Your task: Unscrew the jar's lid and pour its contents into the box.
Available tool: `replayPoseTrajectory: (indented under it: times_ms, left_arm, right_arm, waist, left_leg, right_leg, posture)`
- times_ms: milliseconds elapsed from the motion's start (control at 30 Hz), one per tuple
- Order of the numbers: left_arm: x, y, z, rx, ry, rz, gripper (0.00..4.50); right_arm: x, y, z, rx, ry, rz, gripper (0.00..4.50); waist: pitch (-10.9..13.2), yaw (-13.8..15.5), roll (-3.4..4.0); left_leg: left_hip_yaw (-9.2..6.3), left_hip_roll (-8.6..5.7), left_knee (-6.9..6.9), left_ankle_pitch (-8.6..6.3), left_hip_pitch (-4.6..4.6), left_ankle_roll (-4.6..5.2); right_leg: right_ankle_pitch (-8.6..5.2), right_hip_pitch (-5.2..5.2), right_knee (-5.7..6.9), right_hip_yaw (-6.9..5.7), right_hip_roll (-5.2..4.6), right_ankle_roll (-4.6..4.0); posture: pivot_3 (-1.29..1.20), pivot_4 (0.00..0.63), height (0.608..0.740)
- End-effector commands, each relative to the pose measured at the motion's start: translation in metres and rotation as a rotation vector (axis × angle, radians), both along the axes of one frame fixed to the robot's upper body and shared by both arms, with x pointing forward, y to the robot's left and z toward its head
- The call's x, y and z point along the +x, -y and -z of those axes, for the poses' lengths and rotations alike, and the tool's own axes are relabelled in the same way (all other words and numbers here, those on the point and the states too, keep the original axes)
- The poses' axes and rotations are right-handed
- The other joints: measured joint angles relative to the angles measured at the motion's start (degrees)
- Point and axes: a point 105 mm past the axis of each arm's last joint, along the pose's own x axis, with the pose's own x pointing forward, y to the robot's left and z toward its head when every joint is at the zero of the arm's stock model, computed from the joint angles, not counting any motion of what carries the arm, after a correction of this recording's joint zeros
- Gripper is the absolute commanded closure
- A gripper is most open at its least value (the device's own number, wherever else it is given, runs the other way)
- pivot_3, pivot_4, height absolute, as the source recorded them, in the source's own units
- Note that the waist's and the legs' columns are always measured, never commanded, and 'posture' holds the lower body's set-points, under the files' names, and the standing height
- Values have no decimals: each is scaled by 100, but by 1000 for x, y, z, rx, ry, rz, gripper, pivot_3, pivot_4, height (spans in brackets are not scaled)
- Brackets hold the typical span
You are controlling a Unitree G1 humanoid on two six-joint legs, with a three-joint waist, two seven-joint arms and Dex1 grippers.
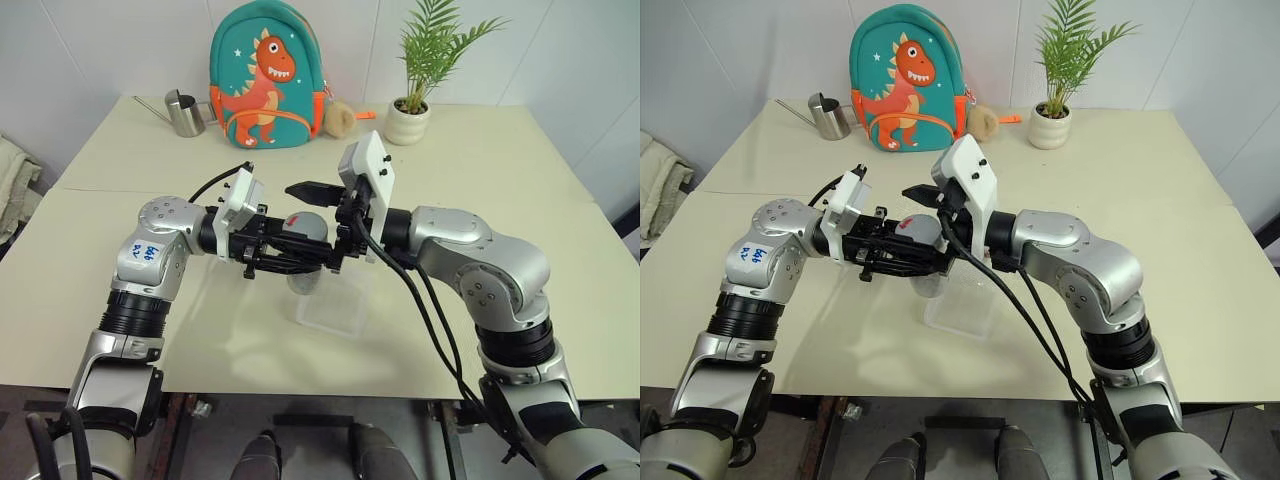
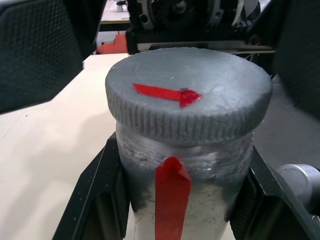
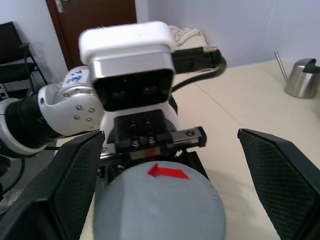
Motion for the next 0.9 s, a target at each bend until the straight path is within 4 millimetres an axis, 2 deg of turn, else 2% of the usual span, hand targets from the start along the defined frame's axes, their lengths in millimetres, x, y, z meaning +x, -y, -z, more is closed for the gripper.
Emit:
replayPoseTrajectory:
  times_ms: [33,467,900]
  left_arm:
    - [-2,3,-9,-4,43,14,2470]
    - [-1,3,-8,-2,42,12,2470]
    - [-1,3,-8,-1,44,14,2470]
  right_arm:
    - [-3,0,-4,11,37,-2,6]
    - [-2,23,-5,-39,63,47,6]
    - [-7,33,-7,-60,75,58,6]
  waist:
    - [0,-1,0]
    - [0,-1,0]
    - [0,2,0]
  left_leg:
    - [0,0,0,0,0,0]
    - [0,0,0,0,0,0]
    - [0,0,0,0,0,0]
  right_leg:
    - [0,0,1,0,0,0]
    - [0,0,-1,0,0,0]
    - [0,0,-2,0,0,0]
  posture:
    - [0,150,740]
    - [0,150,740]
    - [0,150,740]
